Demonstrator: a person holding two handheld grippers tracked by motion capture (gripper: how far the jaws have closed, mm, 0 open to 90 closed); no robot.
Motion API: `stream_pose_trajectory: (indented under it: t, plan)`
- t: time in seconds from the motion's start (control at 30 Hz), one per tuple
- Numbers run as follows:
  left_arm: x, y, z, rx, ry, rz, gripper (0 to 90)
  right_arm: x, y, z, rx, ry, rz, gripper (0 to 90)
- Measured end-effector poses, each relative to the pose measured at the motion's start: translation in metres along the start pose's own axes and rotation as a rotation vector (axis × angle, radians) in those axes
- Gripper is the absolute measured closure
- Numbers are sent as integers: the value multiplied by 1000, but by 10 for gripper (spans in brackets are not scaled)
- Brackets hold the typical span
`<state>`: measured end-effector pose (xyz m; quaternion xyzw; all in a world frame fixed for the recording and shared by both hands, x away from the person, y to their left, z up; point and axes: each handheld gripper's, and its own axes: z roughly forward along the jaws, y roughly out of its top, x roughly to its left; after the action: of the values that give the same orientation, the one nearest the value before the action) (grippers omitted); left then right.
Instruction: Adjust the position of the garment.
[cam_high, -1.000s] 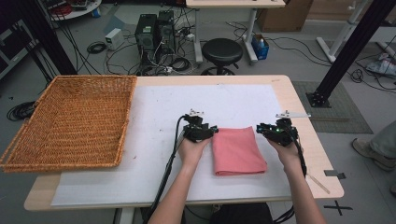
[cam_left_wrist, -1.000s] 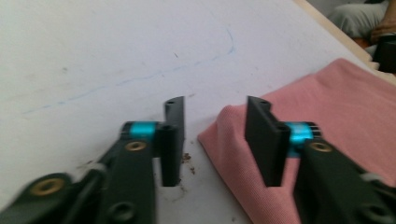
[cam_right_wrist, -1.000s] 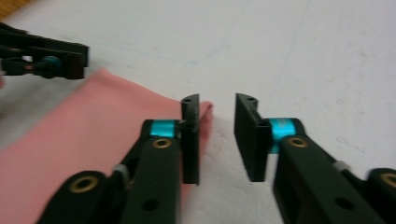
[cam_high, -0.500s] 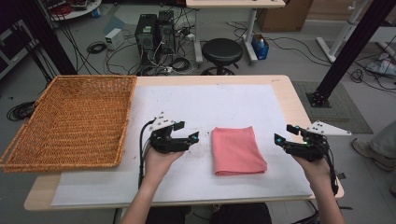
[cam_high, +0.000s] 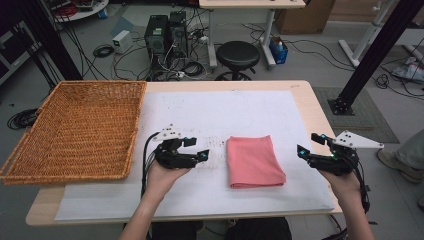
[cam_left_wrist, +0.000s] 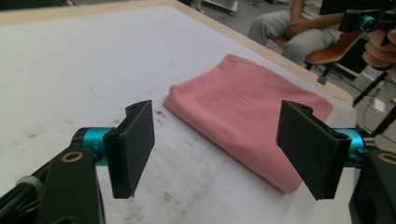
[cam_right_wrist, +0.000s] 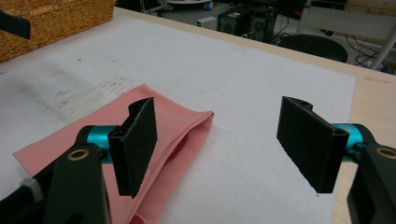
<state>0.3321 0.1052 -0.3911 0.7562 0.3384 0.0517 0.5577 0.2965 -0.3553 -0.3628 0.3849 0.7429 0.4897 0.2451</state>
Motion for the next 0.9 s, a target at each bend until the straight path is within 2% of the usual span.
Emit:
stream_pose_trajectory:
  t: [0.03, 0.07, 0.1, 0.17, 0.27, 0.5, 0.67, 0.77, 0.9]
  plan:
    - [0, 0, 0, 0, 0, 0, 284, 0, 0, 0, 0, 2, 1, 282]
    - [3, -3, 21, 45, -57, -66, 284, 0, 0, 0, 0, 2, 1, 282]
    - [3, -5, 29, 66, -74, -76, 308, -1, -2, 1, 1, 0, 0, 282]
    - [3, -9, 44, 104, -89, -98, 322, -2, -3, 2, -1, 4, 4, 282]
    - [6, -15, 63, 138, -109, -174, 323, -2, -5, 4, -3, 9, 0, 282]
    - [16, -22, 92, 215, -86, -312, 393, -1, -7, 7, -16, 30, -13, 283]
    - [14, -23, 109, 248, -103, -381, 441, -3, -11, 8, -28, 36, -2, 283]
    - [14, -23, 117, 244, -110, -423, 524, -4, -13, 7, -32, 43, 1, 283]
    - [15, -25, 123, 244, -113, -431, 731, -4, -15, 6, -38, 49, 3, 284]
